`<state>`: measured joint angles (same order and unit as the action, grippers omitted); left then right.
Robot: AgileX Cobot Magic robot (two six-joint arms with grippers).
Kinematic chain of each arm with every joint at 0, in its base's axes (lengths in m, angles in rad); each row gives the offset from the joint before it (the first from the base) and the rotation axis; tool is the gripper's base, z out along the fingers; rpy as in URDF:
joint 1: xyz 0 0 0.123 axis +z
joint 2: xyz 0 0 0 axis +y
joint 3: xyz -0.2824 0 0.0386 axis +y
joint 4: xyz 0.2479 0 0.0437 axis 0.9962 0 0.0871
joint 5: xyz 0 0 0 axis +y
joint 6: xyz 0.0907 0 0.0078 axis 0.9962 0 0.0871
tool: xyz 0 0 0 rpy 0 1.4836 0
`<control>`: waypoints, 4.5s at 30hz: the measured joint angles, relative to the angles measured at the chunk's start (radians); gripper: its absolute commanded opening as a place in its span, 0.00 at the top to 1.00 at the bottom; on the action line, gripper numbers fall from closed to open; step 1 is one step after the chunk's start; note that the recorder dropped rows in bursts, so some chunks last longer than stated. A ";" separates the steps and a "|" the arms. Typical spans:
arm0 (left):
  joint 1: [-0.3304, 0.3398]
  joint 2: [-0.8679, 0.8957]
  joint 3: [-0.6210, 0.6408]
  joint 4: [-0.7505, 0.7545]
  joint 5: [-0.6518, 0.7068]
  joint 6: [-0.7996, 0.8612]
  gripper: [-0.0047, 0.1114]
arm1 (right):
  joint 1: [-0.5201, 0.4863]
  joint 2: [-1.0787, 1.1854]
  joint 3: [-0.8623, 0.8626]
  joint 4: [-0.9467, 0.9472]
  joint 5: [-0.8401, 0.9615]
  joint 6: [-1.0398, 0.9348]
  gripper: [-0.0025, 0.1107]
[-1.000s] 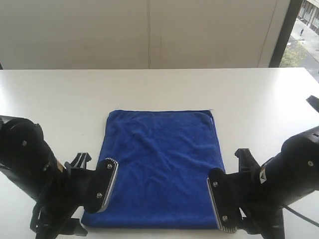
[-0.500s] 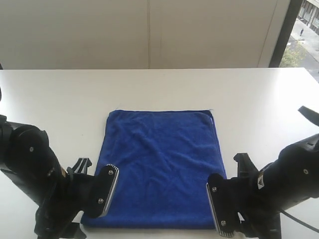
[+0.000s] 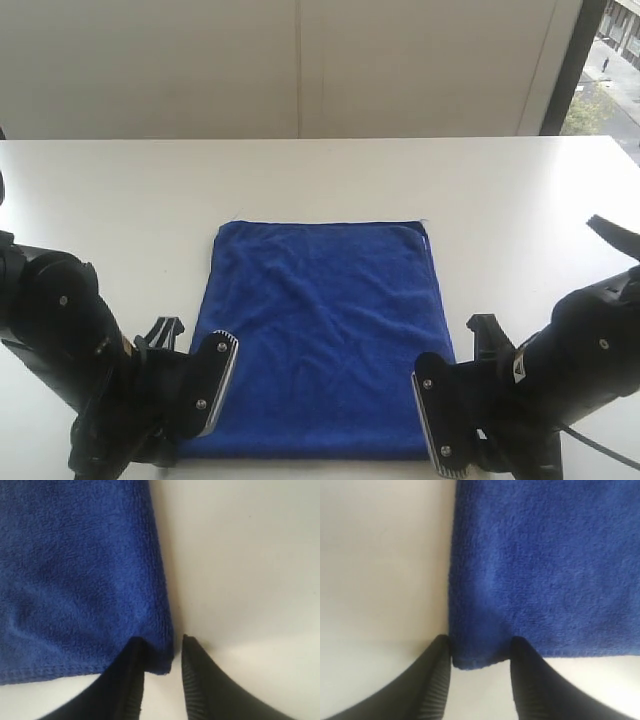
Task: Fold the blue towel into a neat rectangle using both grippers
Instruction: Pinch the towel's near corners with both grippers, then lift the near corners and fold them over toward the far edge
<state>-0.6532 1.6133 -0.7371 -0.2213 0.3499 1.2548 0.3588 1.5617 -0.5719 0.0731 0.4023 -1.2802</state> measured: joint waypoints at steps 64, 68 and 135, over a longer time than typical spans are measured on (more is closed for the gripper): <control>0.019 -0.218 -0.005 0.029 -0.121 -0.020 0.96 | 0.000 -0.261 -0.024 -0.126 -0.066 0.289 0.98; 0.059 -0.218 -0.005 0.029 -0.127 -0.020 0.96 | 0.000 -0.215 -0.024 -0.130 -0.099 0.295 0.98; 0.173 0.182 -0.218 0.038 -0.647 -0.018 0.96 | -0.162 0.221 -0.349 -0.132 -0.310 0.391 0.98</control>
<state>-0.4802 1.7952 -0.9554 -0.1833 -0.2974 1.2368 0.1969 1.7831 -0.9214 -0.0585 0.0924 -0.8888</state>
